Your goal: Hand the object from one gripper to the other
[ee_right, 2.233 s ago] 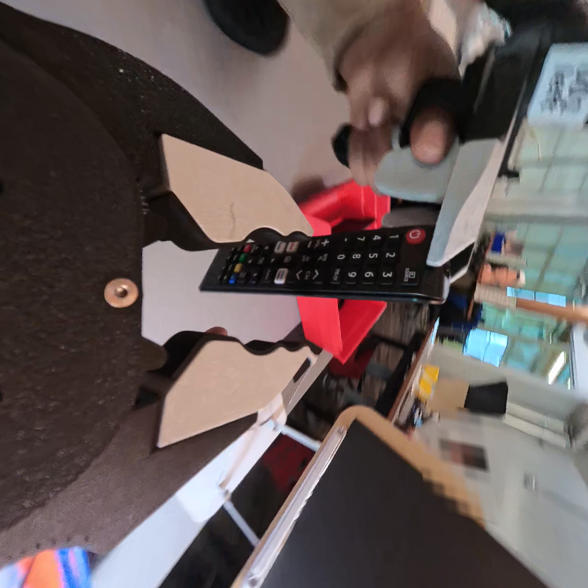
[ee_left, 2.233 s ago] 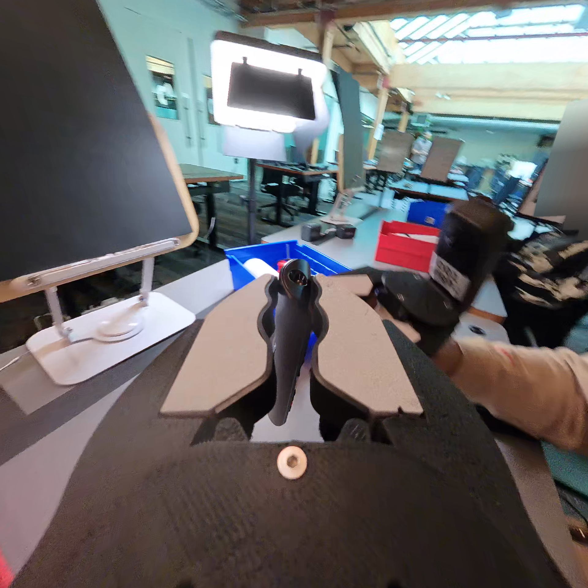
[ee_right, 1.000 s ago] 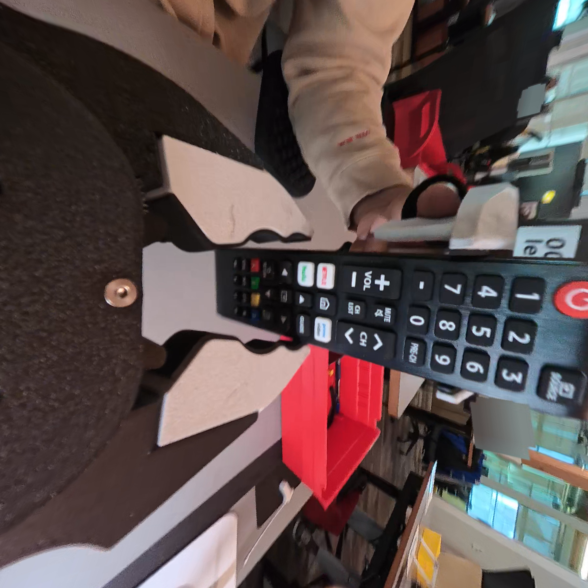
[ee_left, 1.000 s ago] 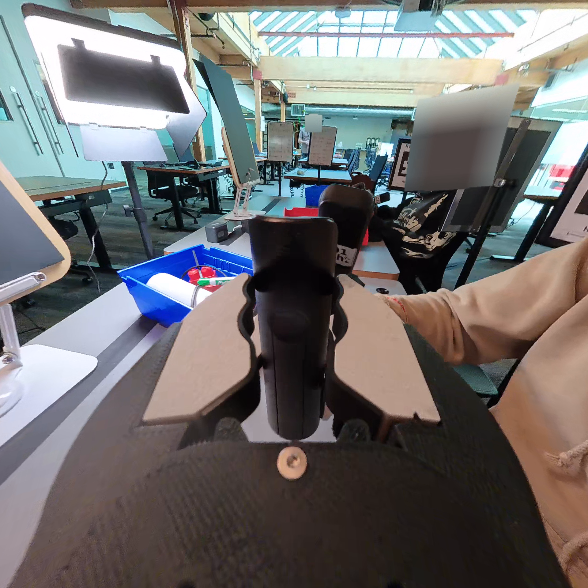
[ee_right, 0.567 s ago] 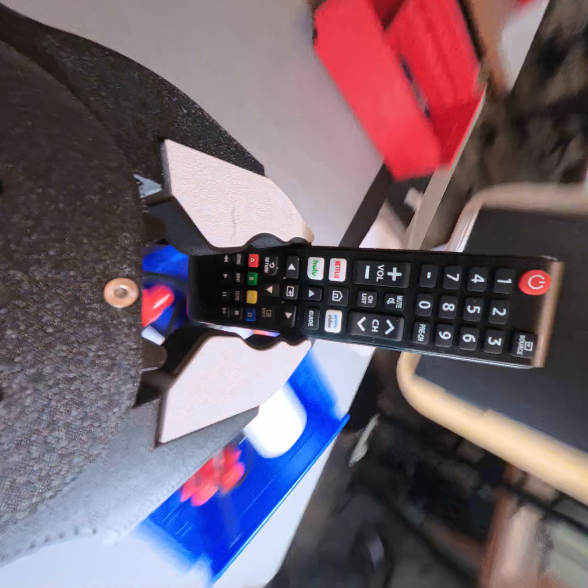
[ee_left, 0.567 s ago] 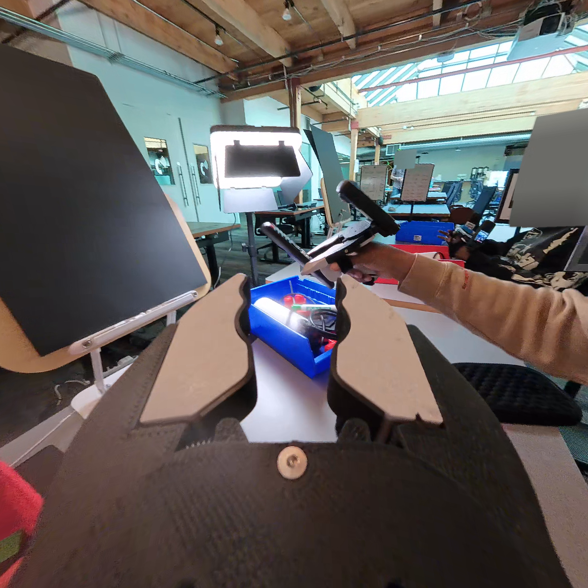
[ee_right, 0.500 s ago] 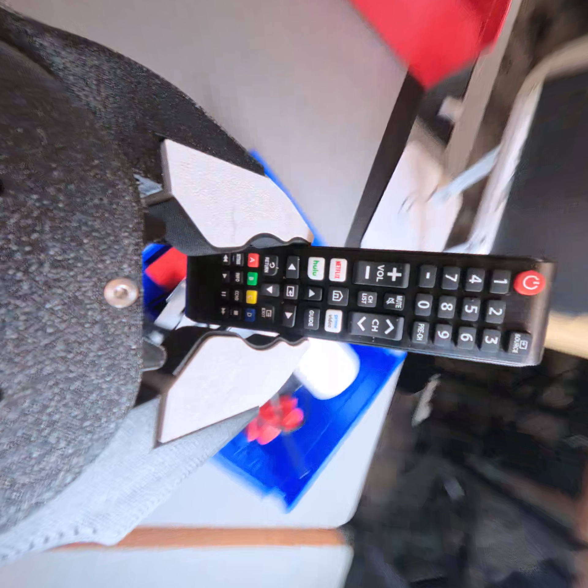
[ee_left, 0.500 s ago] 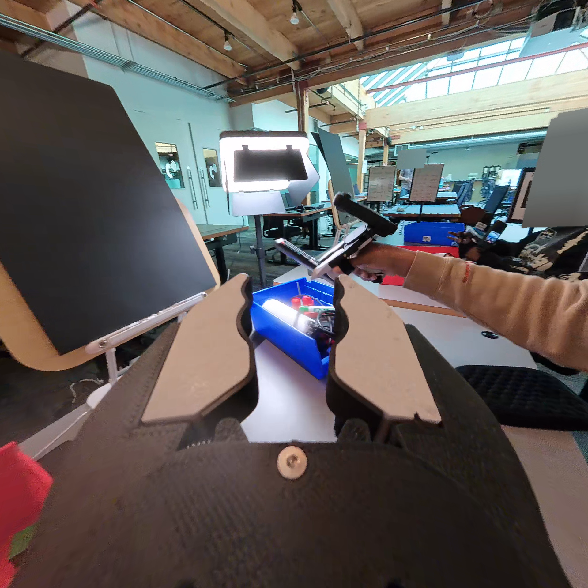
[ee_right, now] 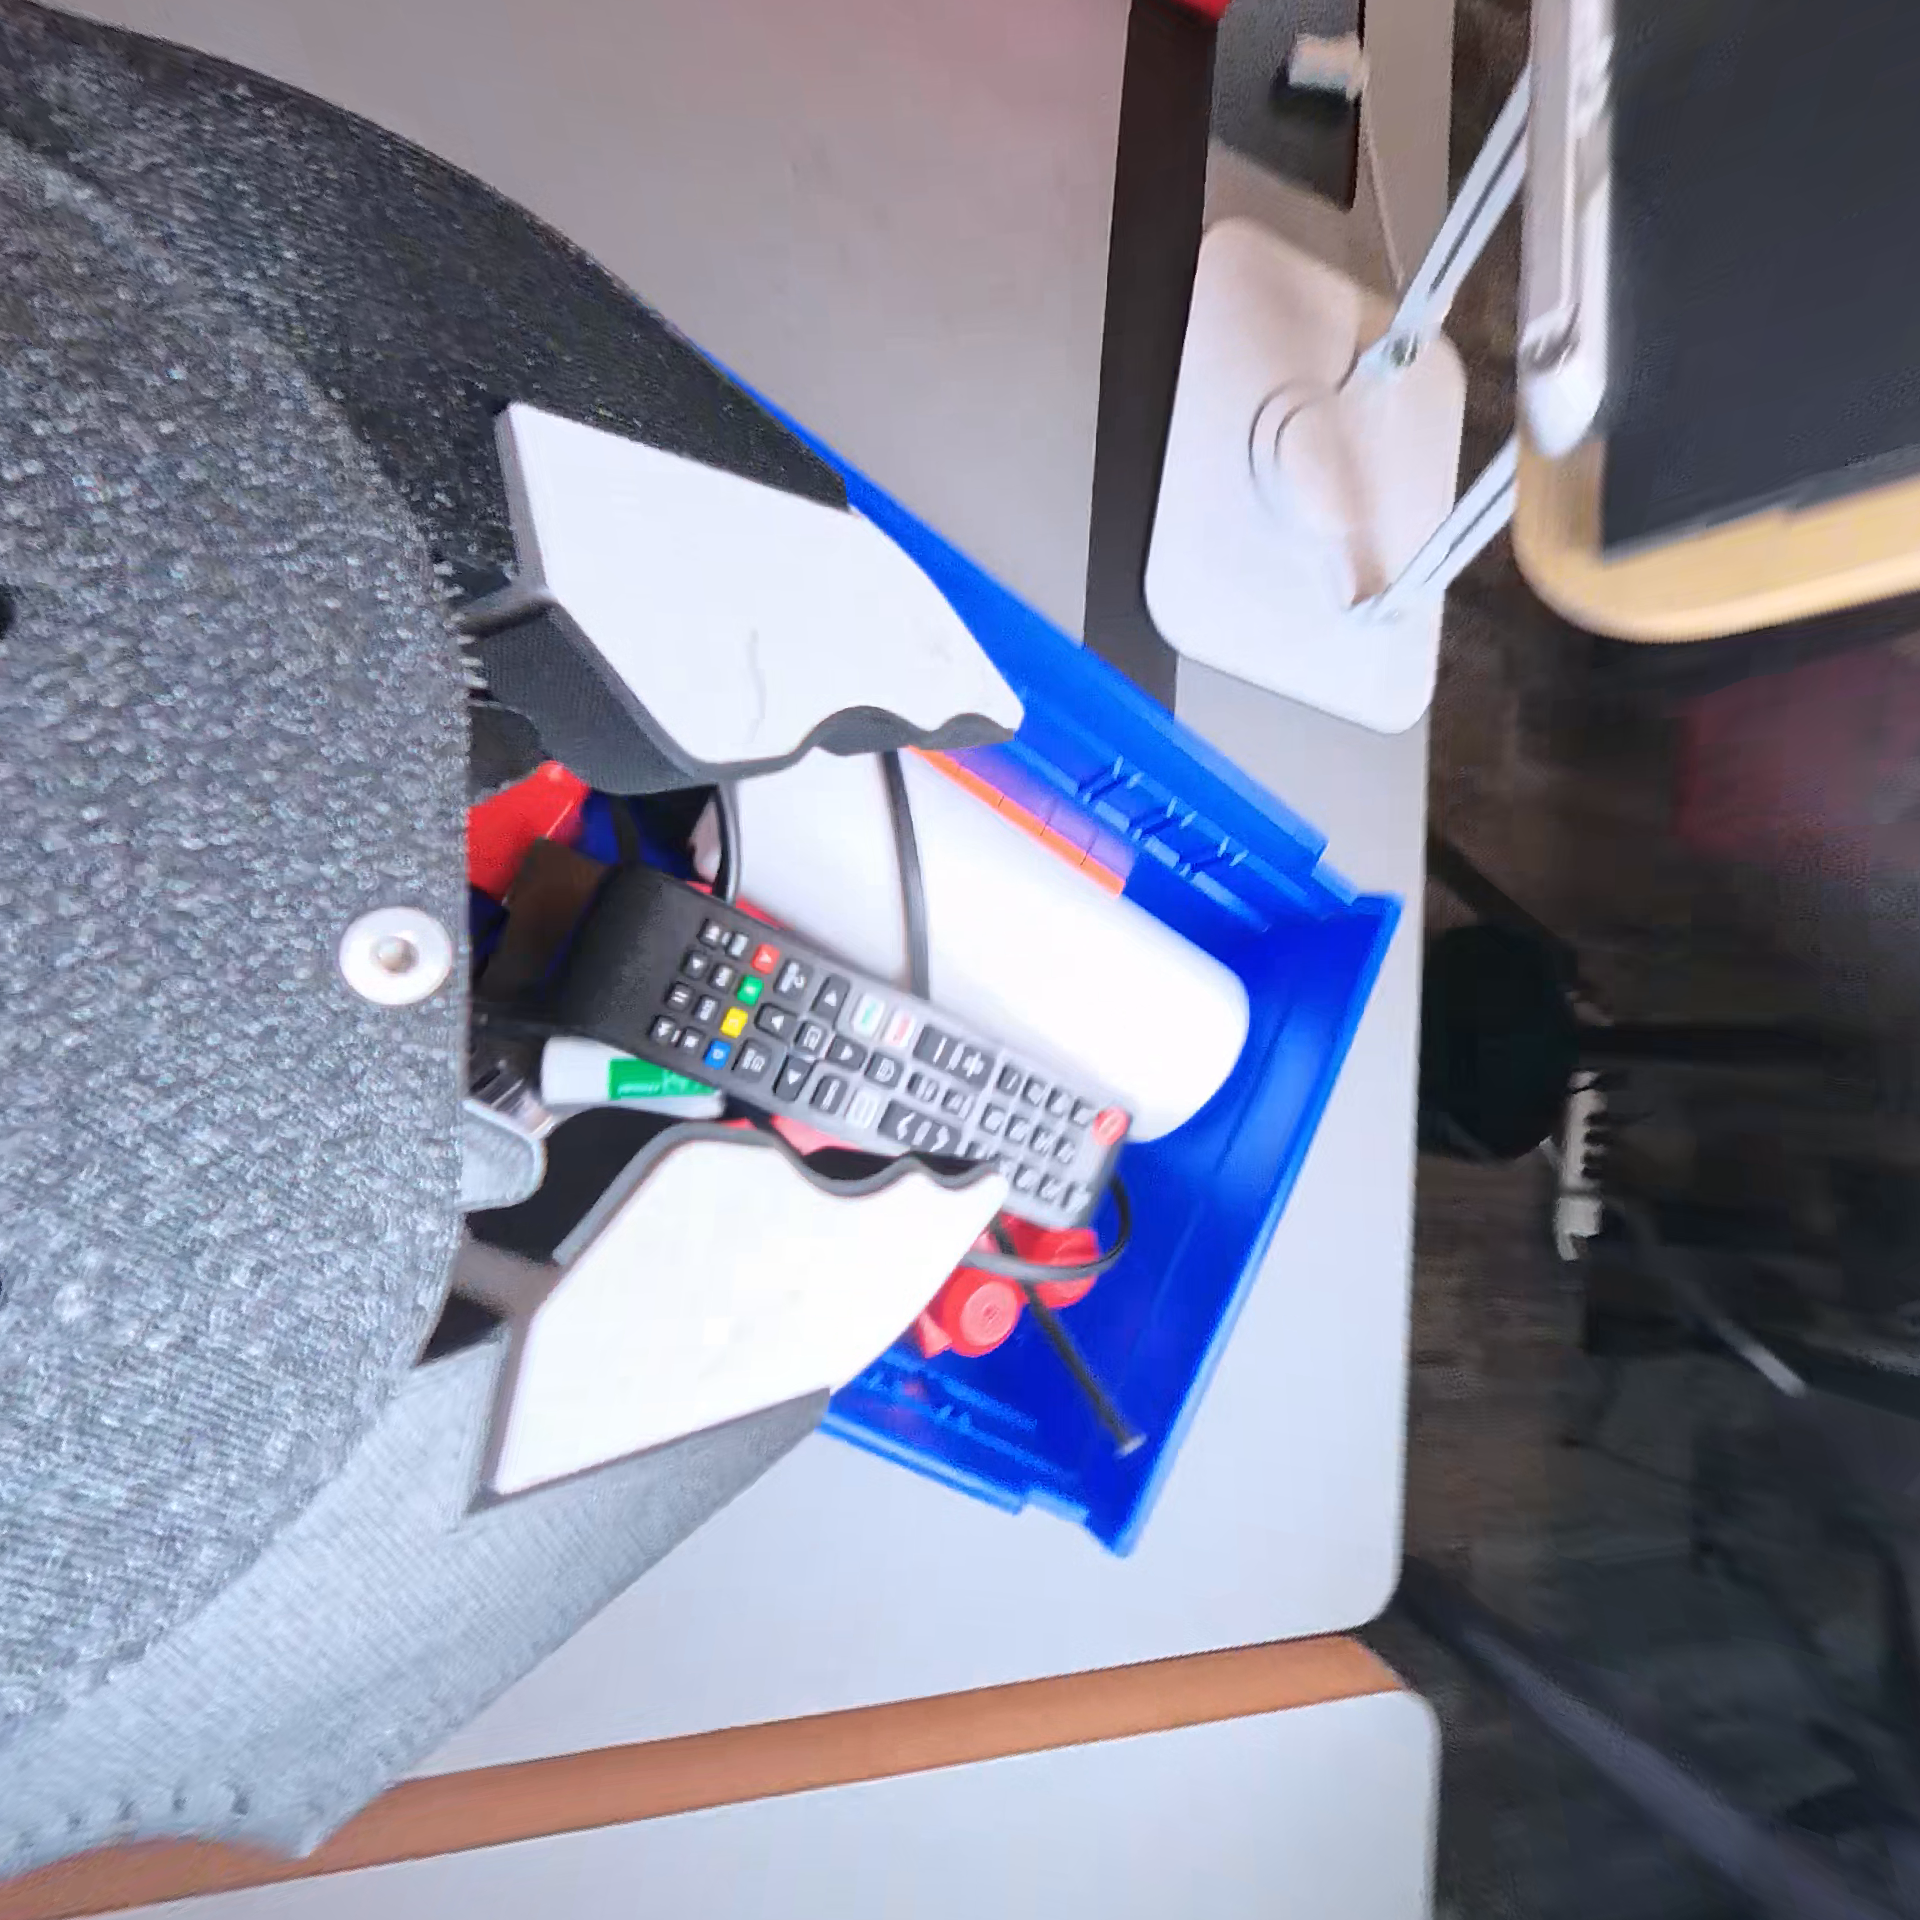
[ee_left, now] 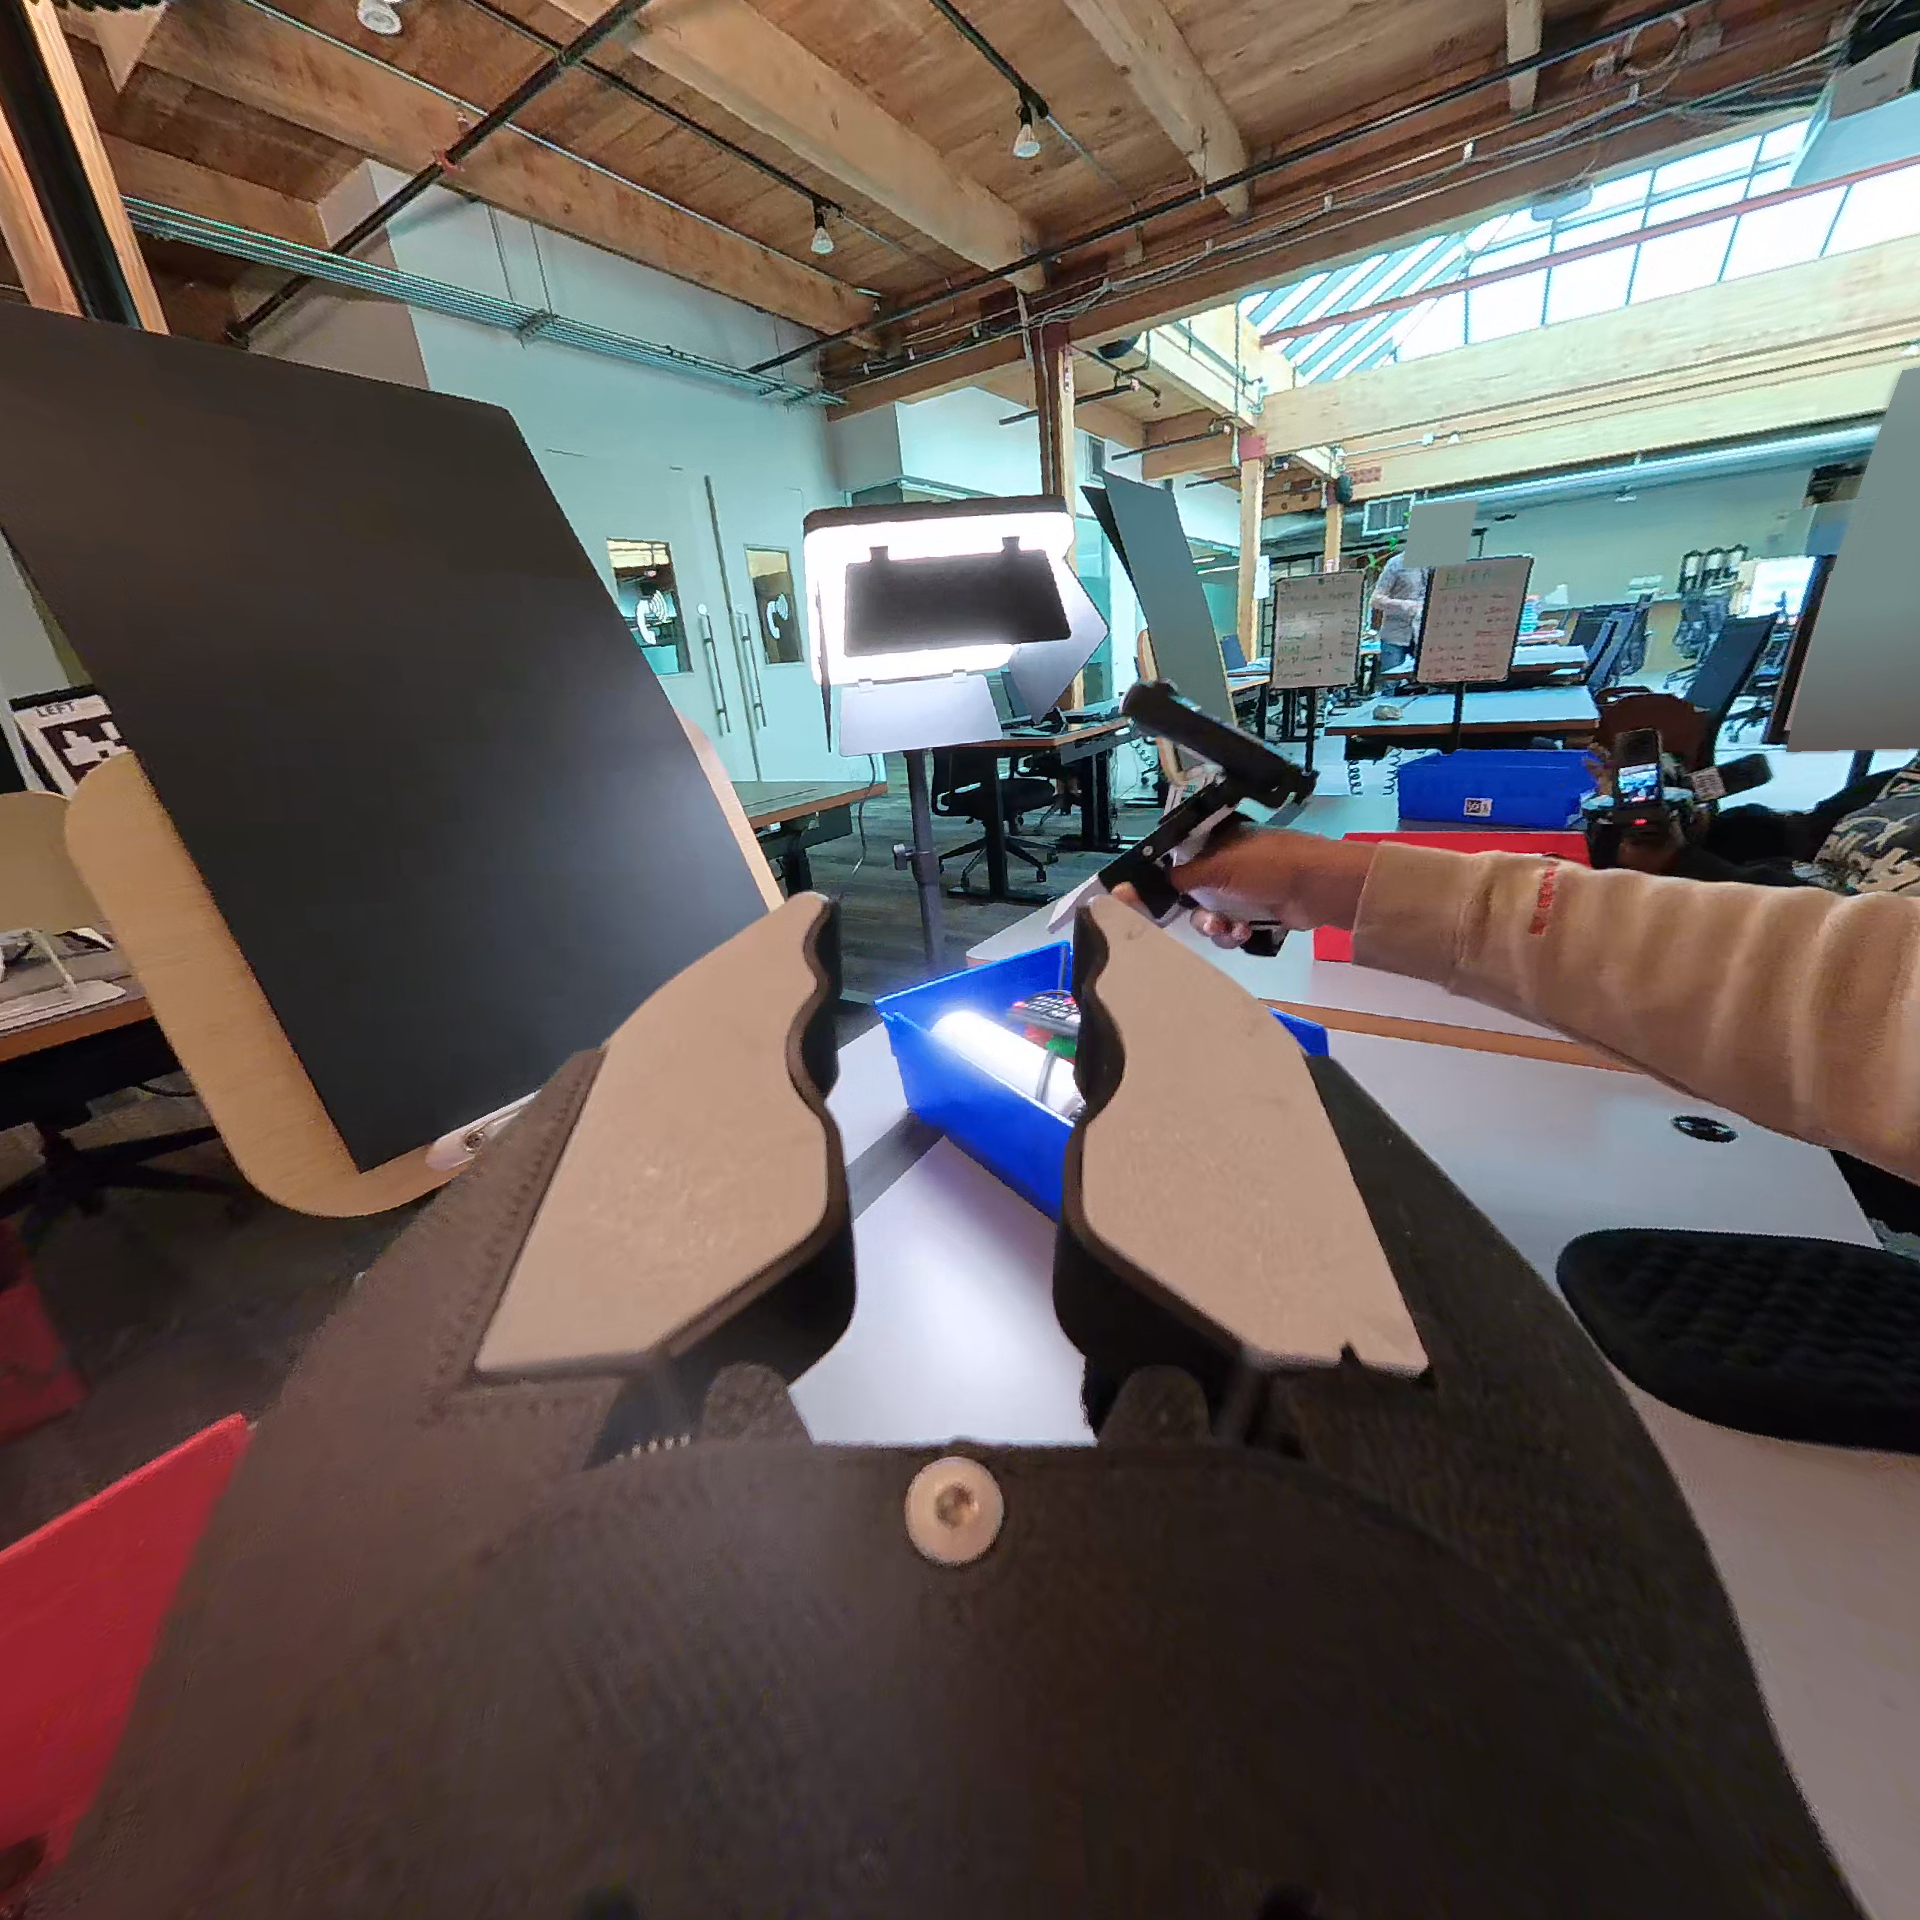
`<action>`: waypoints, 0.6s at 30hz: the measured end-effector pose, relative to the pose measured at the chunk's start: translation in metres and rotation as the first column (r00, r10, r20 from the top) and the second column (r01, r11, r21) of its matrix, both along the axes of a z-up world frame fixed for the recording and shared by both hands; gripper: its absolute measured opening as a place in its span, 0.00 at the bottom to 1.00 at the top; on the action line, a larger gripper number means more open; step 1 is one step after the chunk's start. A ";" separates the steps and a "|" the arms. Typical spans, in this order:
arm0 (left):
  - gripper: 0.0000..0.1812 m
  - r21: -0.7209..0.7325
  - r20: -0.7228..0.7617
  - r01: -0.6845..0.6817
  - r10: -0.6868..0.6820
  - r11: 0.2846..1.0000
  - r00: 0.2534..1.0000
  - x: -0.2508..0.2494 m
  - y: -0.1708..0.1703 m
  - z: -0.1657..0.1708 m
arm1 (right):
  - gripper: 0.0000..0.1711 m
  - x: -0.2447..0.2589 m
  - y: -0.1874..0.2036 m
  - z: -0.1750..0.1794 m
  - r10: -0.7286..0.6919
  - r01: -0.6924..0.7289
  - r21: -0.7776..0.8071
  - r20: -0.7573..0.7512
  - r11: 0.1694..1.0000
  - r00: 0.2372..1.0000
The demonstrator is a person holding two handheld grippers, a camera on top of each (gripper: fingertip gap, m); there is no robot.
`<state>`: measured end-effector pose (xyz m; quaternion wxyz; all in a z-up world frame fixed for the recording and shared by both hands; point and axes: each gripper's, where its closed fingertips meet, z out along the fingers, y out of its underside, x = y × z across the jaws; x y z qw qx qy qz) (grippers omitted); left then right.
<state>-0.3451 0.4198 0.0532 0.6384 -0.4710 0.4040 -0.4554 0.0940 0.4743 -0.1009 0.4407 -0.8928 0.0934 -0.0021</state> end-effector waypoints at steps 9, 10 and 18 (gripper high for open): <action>0.15 -0.044 -0.066 -0.087 0.084 0.995 0.994 -0.010 0.017 -0.009 | 0.42 -0.108 -0.031 0.053 0.317 -0.313 0.402 0.058 0.860 0.947; 0.15 -0.047 -0.073 -0.109 0.105 0.993 0.992 -0.013 0.021 -0.010 | 0.40 -0.121 -0.040 0.053 0.339 -0.341 0.443 0.085 0.829 0.937; 0.16 -0.102 -0.234 -0.346 0.316 0.933 0.920 -0.049 0.080 -0.043 | 0.32 -0.215 -0.097 -0.022 0.474 -0.503 0.496 0.195 0.708 0.859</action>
